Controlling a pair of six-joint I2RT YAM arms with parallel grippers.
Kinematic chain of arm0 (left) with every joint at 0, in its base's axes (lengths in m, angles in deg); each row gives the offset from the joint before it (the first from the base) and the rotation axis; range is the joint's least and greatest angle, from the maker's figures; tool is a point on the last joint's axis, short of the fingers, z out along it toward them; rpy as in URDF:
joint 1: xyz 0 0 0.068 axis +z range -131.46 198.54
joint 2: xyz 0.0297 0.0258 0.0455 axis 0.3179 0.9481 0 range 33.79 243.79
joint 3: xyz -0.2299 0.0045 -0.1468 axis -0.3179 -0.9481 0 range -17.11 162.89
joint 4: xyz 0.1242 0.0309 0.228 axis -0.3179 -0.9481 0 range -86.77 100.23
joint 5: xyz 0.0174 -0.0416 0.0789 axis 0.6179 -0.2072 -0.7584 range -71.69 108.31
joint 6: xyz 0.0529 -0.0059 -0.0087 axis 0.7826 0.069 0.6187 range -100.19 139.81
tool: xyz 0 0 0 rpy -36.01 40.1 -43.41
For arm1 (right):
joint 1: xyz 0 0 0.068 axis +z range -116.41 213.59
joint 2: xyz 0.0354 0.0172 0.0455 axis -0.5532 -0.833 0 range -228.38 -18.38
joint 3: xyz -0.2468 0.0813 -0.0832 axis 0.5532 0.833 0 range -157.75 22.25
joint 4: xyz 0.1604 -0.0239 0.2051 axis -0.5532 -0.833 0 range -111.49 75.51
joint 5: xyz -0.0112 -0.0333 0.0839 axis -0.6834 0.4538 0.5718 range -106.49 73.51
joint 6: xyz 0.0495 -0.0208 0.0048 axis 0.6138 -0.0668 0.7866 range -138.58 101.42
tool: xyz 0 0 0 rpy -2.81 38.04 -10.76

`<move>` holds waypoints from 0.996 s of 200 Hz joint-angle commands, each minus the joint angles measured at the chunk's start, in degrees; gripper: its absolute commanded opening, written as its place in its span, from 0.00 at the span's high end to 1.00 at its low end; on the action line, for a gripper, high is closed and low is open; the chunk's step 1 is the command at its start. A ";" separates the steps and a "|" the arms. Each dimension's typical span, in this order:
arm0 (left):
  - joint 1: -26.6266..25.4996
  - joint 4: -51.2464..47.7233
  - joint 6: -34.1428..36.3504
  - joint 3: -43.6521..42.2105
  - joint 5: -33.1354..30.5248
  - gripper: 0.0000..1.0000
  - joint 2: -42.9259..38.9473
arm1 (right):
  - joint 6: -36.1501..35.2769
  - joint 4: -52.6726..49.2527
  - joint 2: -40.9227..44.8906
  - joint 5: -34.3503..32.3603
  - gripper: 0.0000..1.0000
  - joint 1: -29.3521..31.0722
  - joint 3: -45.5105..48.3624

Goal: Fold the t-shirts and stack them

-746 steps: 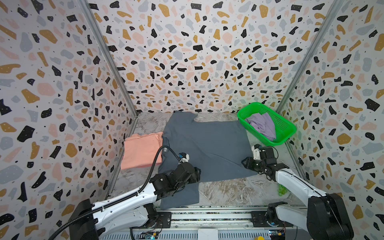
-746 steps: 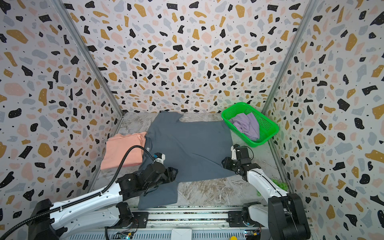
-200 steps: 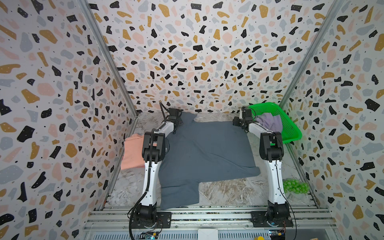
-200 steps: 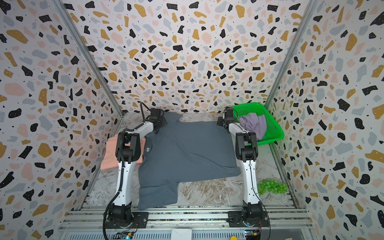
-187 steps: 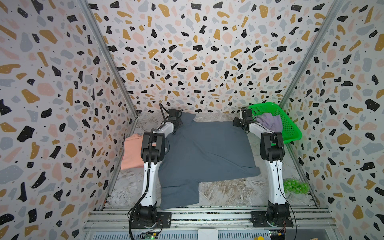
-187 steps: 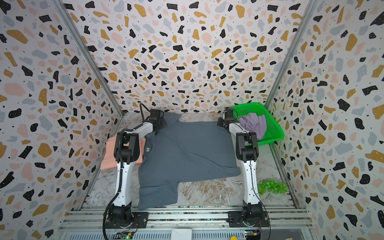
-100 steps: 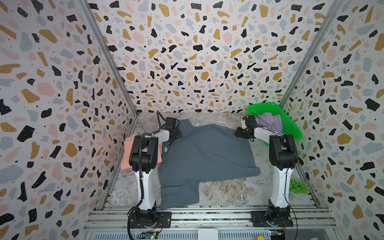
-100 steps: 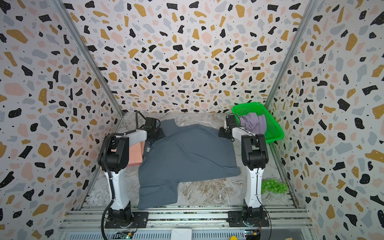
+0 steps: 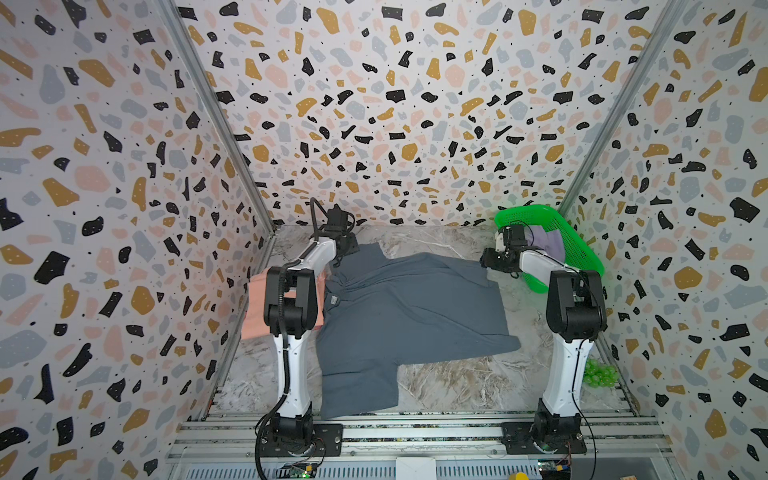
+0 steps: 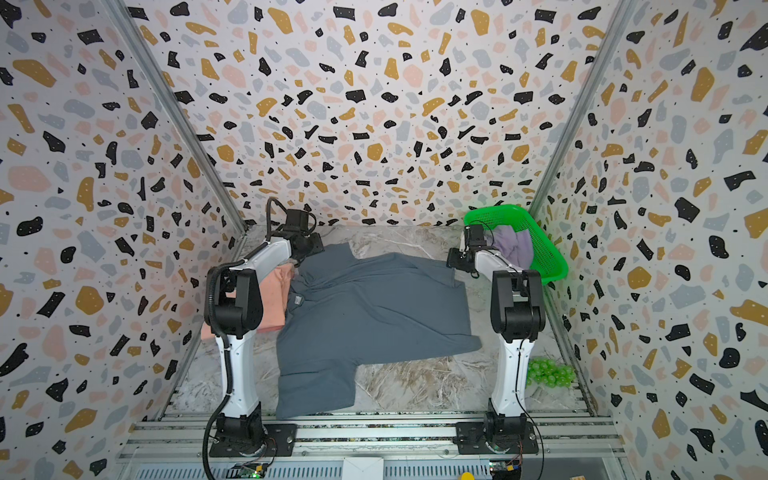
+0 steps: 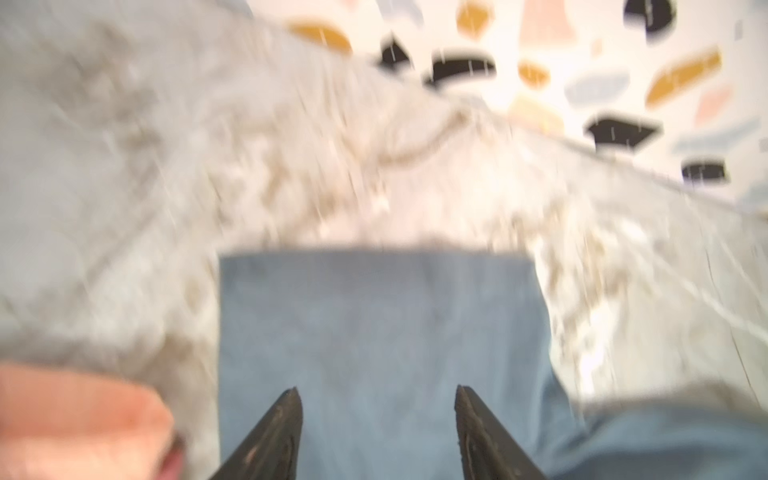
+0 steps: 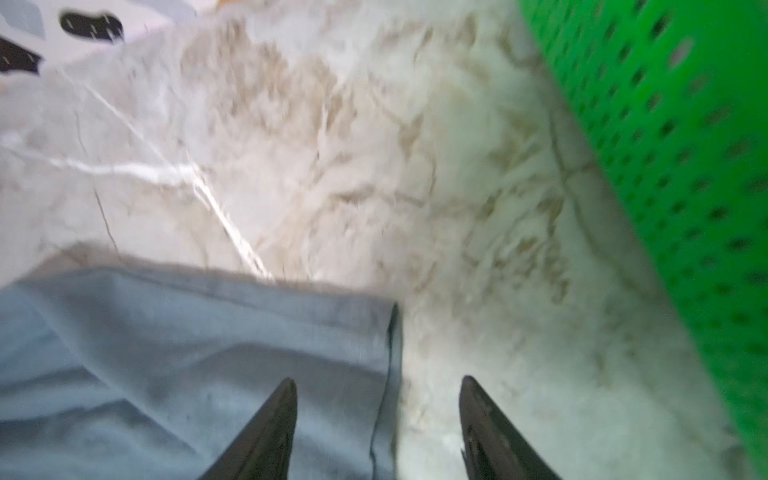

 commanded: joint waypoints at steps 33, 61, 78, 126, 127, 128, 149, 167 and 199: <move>3.97 -4.87 -1.55 8.45 -7.00 0.38 9.16 | 0.95 3.91 -3.15 2.19 0.31 0.45 -4.45; 4.26 -3.92 -2.66 7.57 -5.43 0.37 9.88 | 0.43 4.04 -2.84 2.13 0.30 0.45 -3.30; 4.30 -3.47 -3.07 6.62 -5.34 0.37 10.65 | 0.46 3.84 -3.09 2.45 0.27 0.44 -2.79; 3.44 -0.74 -4.97 5.90 1.90 0.42 13.32 | -1.74 3.78 -1.95 1.89 0.27 0.88 0.36; 3.37 -0.71 -4.97 5.93 1.94 0.42 13.38 | -1.81 3.64 -2.00 1.88 0.27 0.89 0.37; 3.33 -0.65 -4.97 6.00 2.01 0.42 13.41 | -1.80 3.53 -2.07 1.79 0.27 0.89 0.38; 1.93 -1.17 -4.71 7.88 2.94 0.51 14.81 | -1.74 2.40 -3.34 1.10 0.27 0.89 -0.18; 1.21 -1.31 -5.30 9.08 3.78 0.68 15.88 | -1.26 2.75 -5.18 0.70 0.27 1.71 -1.13; 1.01 -0.50 -6.36 8.40 2.79 0.90 15.06 | -2.42 -3.23 -9.84 -3.43 0.30 5.09 -6.99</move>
